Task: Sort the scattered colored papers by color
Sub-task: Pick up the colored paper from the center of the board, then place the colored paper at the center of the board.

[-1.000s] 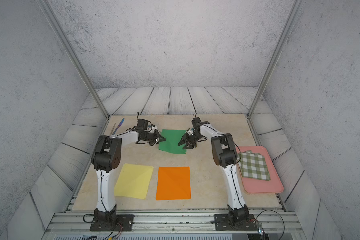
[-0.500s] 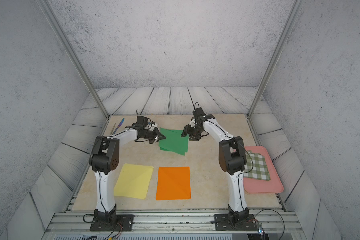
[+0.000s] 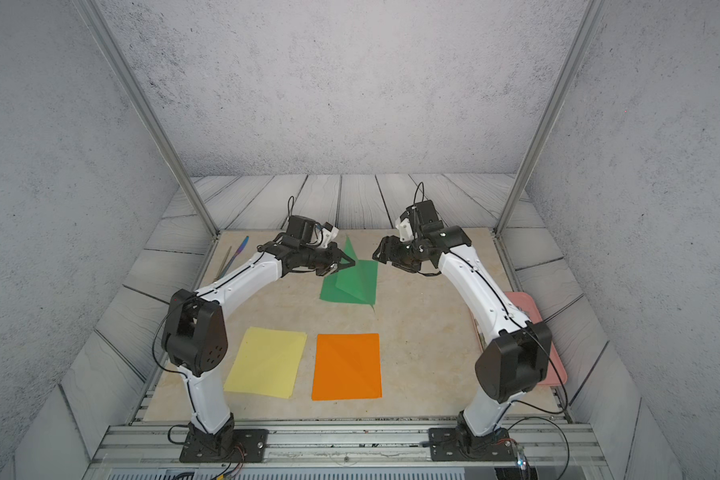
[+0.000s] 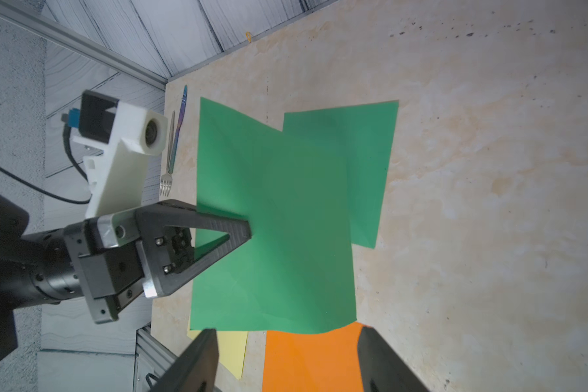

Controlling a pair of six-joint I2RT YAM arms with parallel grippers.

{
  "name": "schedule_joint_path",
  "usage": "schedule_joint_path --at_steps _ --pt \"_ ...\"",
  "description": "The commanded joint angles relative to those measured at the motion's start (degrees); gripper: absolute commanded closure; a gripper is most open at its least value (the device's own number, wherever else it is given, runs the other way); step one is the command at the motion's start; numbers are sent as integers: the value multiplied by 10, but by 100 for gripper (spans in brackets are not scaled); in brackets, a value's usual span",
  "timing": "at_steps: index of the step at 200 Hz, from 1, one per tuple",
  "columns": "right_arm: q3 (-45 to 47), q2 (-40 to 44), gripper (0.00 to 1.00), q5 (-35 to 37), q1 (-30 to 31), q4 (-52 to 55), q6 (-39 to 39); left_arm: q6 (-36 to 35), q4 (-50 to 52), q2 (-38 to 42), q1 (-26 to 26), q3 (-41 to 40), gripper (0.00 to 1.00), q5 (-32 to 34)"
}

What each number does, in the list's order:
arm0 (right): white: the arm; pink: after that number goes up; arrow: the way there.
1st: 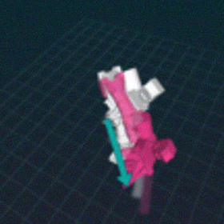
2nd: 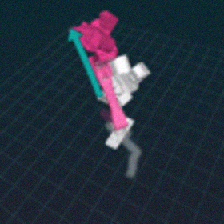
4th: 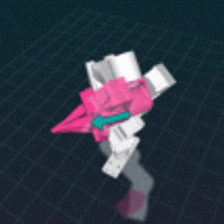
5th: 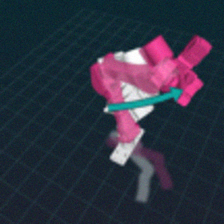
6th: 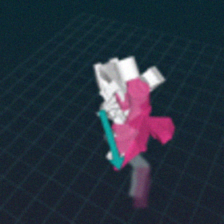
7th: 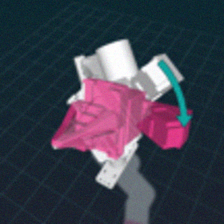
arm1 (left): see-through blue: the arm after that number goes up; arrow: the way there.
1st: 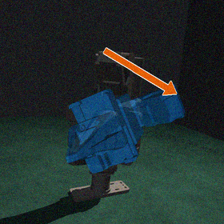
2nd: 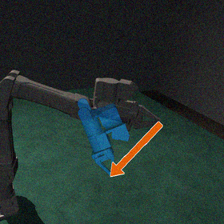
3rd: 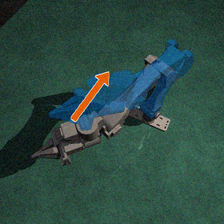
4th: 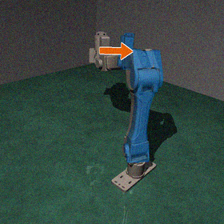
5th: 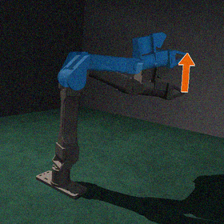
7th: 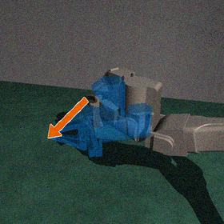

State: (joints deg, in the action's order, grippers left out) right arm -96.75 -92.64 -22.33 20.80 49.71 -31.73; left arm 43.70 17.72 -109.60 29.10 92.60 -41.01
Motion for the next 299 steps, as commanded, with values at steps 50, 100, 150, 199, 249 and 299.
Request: schedule_joint_path --at_steps 50,100,150,199,249,299 --pt "34 267 25 43 -1 88 -9 92 -31 5 155 38 100 87" --pt "25 372 16 63 -1 136 -16 160 -110 3 239 -17 100 146" --pt "60 443 9 73 -1 165 -33 245 -251 -55 294 -107 100 183" --pt "59 465 8 86 -1 216 -29 321 -367 -152 318 -125 100 193" --pt "65 469 8 87 -1 226 -25 351 -376 -157 324 -157 100 236" --pt "95 473 8 74 -1 203 -37 362 -349 -122 337 -199 100 294"
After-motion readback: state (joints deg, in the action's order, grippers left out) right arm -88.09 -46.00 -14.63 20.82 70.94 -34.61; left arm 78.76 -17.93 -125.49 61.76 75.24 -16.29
